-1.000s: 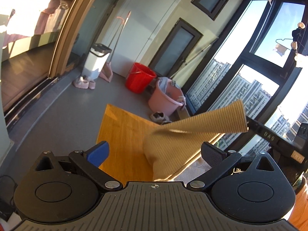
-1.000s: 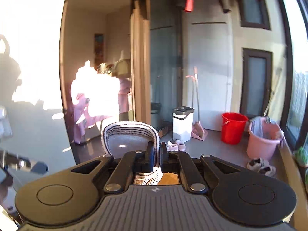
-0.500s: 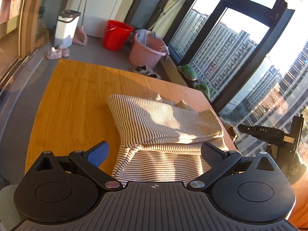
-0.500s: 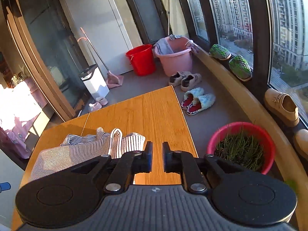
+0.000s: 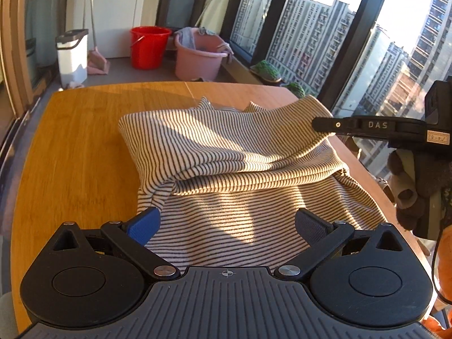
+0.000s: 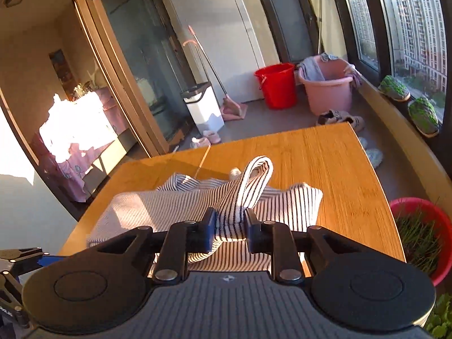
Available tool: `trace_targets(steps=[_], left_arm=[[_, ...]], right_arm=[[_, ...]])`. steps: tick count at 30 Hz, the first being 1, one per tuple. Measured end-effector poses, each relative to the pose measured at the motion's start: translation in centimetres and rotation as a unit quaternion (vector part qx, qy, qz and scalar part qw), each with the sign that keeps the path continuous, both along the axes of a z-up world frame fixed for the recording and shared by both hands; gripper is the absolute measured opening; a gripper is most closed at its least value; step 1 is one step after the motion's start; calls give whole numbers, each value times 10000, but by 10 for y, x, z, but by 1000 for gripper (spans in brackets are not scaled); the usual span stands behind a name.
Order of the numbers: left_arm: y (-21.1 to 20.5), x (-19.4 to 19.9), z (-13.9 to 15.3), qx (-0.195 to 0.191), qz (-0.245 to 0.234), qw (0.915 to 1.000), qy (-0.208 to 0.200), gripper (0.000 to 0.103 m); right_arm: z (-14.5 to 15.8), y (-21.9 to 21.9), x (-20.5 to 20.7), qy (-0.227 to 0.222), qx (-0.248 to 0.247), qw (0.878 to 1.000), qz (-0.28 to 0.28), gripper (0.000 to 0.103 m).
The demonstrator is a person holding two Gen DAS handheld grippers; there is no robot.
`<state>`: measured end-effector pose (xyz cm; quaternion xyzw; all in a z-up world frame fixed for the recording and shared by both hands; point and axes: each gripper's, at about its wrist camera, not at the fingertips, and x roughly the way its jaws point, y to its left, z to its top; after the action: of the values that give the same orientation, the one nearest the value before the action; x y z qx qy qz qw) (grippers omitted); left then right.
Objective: Fold clothes
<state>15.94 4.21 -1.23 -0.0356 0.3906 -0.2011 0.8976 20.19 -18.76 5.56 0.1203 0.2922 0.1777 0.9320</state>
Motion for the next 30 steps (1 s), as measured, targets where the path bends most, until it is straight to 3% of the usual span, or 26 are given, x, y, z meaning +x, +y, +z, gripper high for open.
trace_targets(steps=[4, 6, 9, 10, 13, 14, 16, 19, 23, 27, 30], left_arm=[[3, 3, 2, -174, 119, 9997, -80, 103], [-1, 4, 3, -246, 128, 9995, -140, 103], [-9, 7, 5, -261, 108, 9994, -185, 103], [-12, 9, 6, -257, 89, 9994, -199, 103], [-18, 12, 9, -285, 104, 9989, -353, 103], [-20, 14, 10, -297, 129, 9986, -420, 103], [-25, 18, 9, -350, 180, 9978, -530, 103], [-32, 29, 0, -490, 318, 9959, -695, 103], [-35, 42, -28, -265, 617, 9939, -879, 103], [-35, 40, -37, -122, 664, 9923, -1034, 103], [-39, 37, -36, 30, 708, 9921, -1037, 103]], right_arm=[[19, -18, -12, -264, 26, 9995, -171, 20], [0, -27, -11, 66, -42, 9994, -330, 22], [-38, -34, -12, 569, -533, 9939, -783, 25], [-45, -38, -14, 605, -537, 9927, -890, 31], [-36, -49, -20, 488, -152, 9934, -1028, 36], [-28, -48, -24, 330, -99, 9942, -1022, 37], [-12, -41, -29, -18, 18, 9959, -910, 56], [-4, -27, -31, -260, 497, 9969, -548, 70], [-43, -7, -10, 299, 696, 9959, -489, 79], [-69, 1, -14, 55, 506, 9980, -367, 84], [-70, 9, -17, 2, 297, 9991, -297, 88]])
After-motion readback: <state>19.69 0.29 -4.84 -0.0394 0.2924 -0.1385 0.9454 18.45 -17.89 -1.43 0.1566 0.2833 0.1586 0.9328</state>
